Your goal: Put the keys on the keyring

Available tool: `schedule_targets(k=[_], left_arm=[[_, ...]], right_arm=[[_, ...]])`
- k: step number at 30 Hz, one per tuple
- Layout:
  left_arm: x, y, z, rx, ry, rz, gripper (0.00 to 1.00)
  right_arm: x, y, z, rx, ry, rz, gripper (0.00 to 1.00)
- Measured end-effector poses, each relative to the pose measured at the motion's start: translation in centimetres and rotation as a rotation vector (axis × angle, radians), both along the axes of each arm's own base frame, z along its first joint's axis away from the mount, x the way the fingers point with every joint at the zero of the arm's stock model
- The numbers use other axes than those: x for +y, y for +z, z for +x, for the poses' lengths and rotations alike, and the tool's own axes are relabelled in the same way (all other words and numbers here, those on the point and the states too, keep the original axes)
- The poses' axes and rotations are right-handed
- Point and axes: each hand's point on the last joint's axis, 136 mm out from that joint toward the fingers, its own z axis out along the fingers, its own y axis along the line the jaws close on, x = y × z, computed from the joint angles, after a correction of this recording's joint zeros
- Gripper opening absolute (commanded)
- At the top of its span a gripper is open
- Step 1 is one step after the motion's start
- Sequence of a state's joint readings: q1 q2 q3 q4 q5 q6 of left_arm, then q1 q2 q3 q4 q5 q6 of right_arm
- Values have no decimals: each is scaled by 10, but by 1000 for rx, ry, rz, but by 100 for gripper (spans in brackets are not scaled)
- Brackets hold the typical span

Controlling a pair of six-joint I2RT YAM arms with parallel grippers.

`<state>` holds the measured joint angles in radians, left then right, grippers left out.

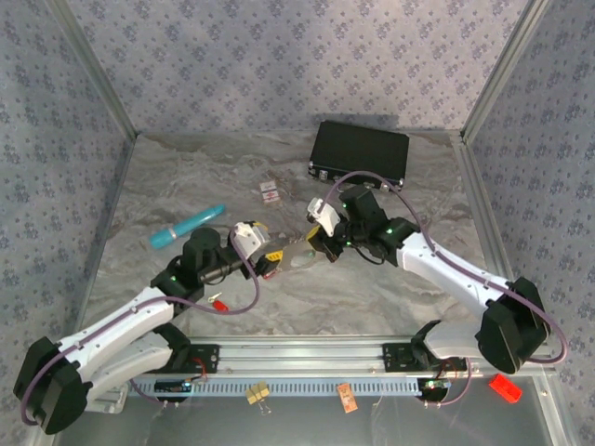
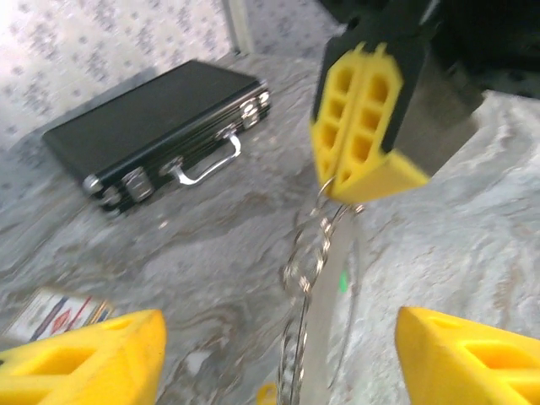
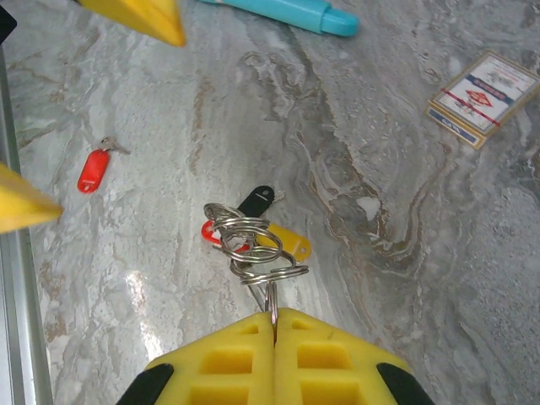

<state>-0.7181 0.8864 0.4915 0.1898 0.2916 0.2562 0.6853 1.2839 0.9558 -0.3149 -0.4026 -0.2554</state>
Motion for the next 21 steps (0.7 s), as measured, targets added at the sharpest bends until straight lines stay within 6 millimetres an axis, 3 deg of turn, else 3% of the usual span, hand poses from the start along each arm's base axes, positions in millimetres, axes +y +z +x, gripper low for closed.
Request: schedule_targets(k=[5,8,21], left_arm=[[-16,7,-6,-57,-106,44,88],[-21,1,-5,-58,-139,77,95],[-40,-32,-7,-1,-250,133,98]], right_arm=[[3,5,-5,-46,35,-28,0],[3,9,-6,-66,40,-34,0],[7,14,-12,-81,61,-33,0]])
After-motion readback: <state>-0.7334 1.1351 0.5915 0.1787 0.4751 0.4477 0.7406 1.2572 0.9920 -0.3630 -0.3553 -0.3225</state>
